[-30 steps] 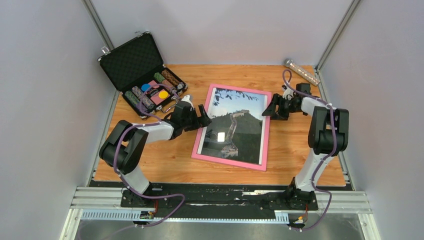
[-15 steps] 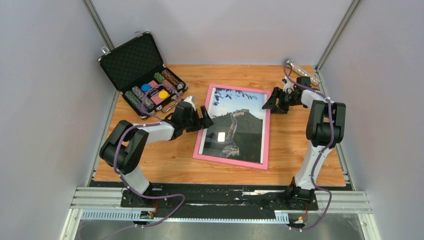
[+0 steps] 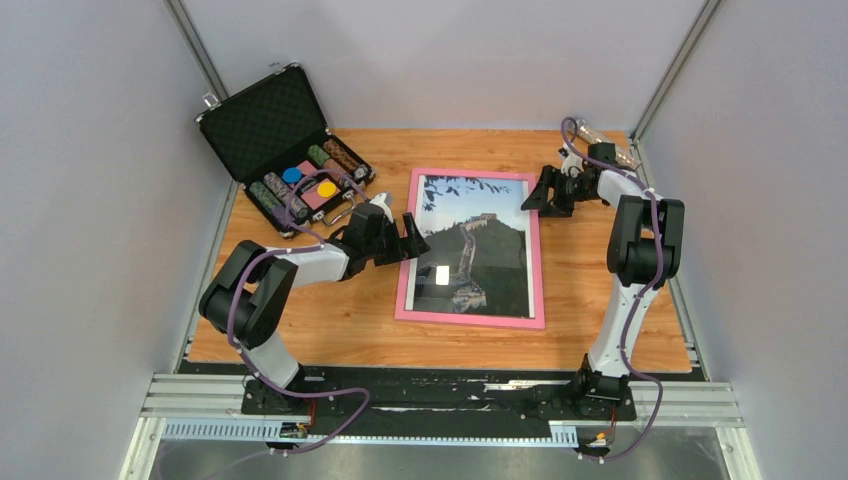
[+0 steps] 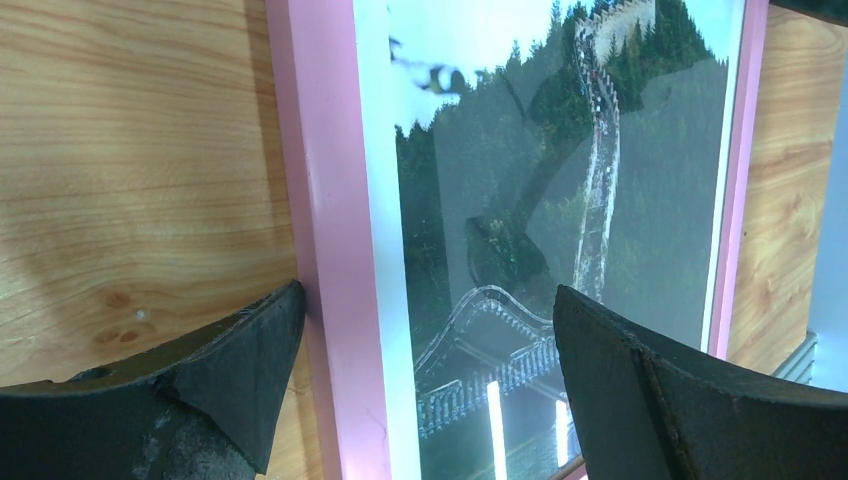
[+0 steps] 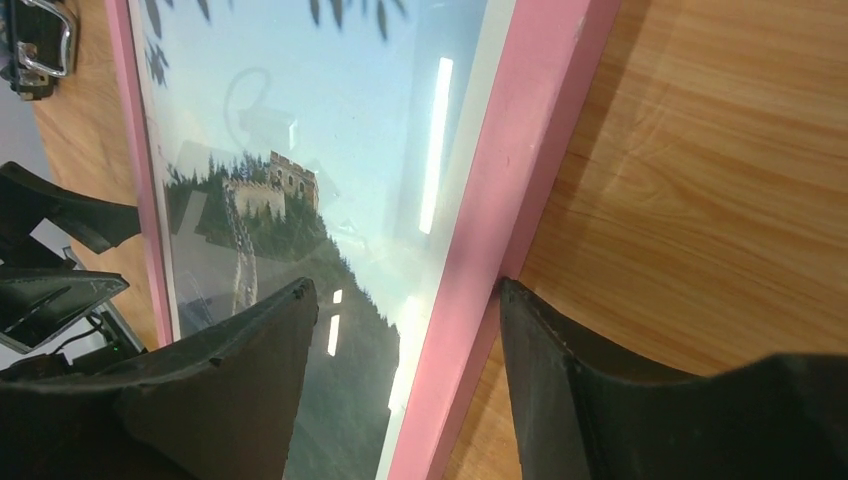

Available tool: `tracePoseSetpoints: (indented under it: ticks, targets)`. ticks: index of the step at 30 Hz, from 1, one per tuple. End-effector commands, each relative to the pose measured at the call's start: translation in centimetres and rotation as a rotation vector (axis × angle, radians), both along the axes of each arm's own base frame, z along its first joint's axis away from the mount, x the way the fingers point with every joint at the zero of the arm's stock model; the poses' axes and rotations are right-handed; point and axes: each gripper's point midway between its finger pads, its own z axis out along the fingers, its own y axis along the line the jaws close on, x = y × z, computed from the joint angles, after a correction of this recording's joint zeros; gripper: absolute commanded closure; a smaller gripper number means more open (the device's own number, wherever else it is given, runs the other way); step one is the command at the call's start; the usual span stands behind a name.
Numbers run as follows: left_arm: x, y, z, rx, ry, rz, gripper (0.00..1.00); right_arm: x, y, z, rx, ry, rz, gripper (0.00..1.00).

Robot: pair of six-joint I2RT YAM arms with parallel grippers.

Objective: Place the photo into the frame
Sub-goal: Turn over the photo frame at the center of the board, then reset both arms

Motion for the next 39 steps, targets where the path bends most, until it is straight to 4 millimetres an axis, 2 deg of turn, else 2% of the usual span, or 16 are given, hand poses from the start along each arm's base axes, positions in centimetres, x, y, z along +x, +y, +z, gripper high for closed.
tracePoseSetpoints:
  ticks: [1, 7, 12, 18, 24, 25, 26, 27, 28, 29, 30, 32, 36, 39]
  targets:
    - [0.6, -0.9, 2.8, -0.038, -0.069, -0.009, 0.0, 1.1, -0.2, 3.3, -0.084, -0.128, 0.028, 0.33]
    - [1.8, 0.0, 5.4, 0.005, -0.154, 0.016, 0.0, 0.7, -2.4, 6.2, -0.237, -0.227, -0.019, 0.29]
    - [3.9, 2.3, 9.4, 0.019, -0.263, 0.102, 0.0, -0.6, -4.1, 8.5, -0.347, -0.318, -0.077, 0.27]
    - [6.2, 6.1, 14.3, 0.063, -0.379, 0.199, 0.0, -2.8, -5.9, 11.0, -0.439, -0.371, -0.175, 0.23]
    - [7.4, 11.4, 20.3, 0.124, -0.533, 0.33, 0.0, -5.6, -8.3, 14.1, -0.465, -0.424, -0.295, 0.2]
    - [7.3, 12.1, 21.8, 0.145, -0.573, 0.336, 0.0, -6.1, -8.9, 14.4, -0.473, -0.427, -0.319, 0.19]
    - [7.3, 13.1, 22.2, 0.172, -0.584, 0.362, 0.0, -6.7, -9.3, 14.9, -0.479, -0.439, -0.339, 0.19]
    - [6.9, 13.8, 23.8, 0.199, -0.629, 0.367, 0.0, -7.3, -9.7, 15.3, -0.484, -0.448, -0.356, 0.18]
    - [6.7, 14.9, 24.1, 0.233, -0.636, 0.393, 0.0, -7.9, -10.0, 15.7, -0.486, -0.459, -0.373, 0.17]
    - [6.2, 15.7, 25.6, 0.269, -0.683, 0.398, 0.0, -8.6, -10.5, 15.9, -0.492, -0.462, -0.396, 0.12]
    - [5.4, 17.0, 26.3, 0.333, -0.703, 0.419, 0.0, -9.2, -10.8, 16.1, -0.494, -0.464, -0.423, 0.05]
    - [4.2, 18.8, 27.7, 0.411, -0.745, 0.449, 0.0, -10.3, -11.1, 16.7, -0.499, -0.482, -0.452, 0.0]
    - [1.2, 21.1, 28.9, 0.502, -0.794, 0.462, 0.0, -12.2, -10.5, 17.7, -0.467, -0.513, -0.487, 0.0]
    - [-0.5, 21.4, 28.4, 0.543, -0.775, 0.413, 0.0, -13.2, -9.6, 18.0, -0.428, -0.525, -0.477, 0.0]
